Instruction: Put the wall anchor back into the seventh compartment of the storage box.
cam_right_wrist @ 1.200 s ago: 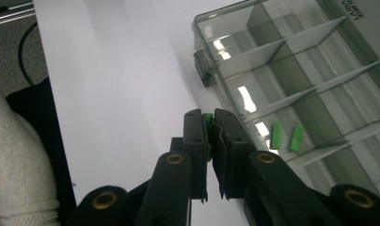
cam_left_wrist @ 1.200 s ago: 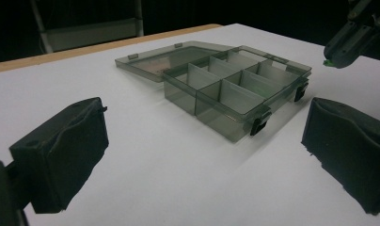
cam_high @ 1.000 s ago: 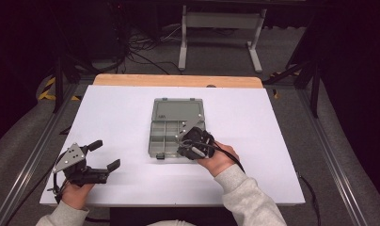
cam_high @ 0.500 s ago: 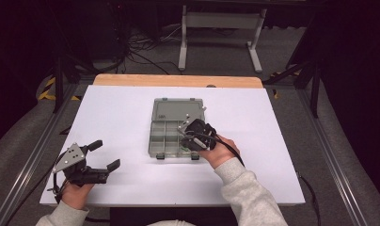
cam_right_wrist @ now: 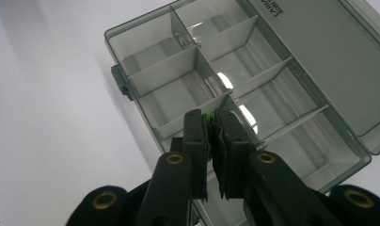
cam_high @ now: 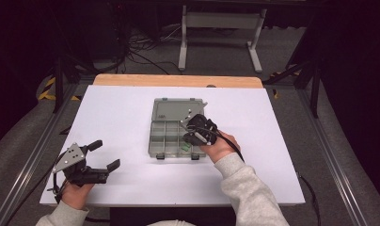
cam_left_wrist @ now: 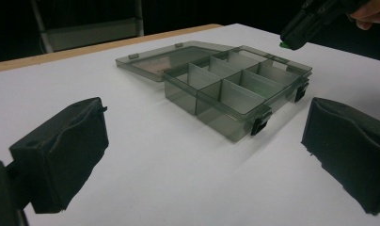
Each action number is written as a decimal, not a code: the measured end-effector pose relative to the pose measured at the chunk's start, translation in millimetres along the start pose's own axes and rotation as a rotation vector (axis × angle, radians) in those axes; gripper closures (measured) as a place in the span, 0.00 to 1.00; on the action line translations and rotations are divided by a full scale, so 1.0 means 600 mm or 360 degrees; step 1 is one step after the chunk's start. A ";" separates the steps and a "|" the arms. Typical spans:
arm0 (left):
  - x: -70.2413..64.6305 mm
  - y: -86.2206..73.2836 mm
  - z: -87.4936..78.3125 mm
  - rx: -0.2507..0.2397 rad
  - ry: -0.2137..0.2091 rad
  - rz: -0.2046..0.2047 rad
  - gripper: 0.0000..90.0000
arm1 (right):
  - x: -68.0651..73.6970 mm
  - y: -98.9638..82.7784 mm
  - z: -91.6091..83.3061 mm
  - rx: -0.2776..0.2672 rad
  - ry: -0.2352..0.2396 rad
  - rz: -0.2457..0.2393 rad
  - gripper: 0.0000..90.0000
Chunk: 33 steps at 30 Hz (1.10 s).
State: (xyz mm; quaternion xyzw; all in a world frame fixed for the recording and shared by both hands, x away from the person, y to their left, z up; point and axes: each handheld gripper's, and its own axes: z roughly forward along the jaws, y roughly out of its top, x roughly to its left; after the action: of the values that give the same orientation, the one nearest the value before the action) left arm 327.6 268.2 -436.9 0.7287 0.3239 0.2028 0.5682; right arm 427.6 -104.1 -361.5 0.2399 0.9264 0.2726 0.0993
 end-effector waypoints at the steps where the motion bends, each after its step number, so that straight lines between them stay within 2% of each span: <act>1: 0.000 0.000 0.000 0.0000 -0.0001 0.0000 0.02 | -0.002 0.000 0.001 0.0002 -0.0004 0.0008 0.93; 6: 0.000 0.000 0.000 0.0001 0.0000 0.0000 0.02 | -0.010 0.002 0.007 0.0006 -0.0001 0.0023 0.93; 16: 0.000 0.000 0.001 0.0002 -0.0004 0.0000 0.02 | -0.016 -0.008 0.037 0.0079 0.0026 0.0047 0.93; 33: 0.000 0.000 0.000 0.0001 -0.0002 0.0000 0.02 | -0.013 -0.017 0.069 0.0152 0.0071 0.0045 0.93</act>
State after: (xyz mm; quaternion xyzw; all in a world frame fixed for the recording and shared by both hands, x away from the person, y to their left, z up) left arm 327.6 268.5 -436.9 0.7290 0.3238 0.2023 0.5681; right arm 443.5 -96.6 -400.9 0.2515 0.9368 0.2347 0.0632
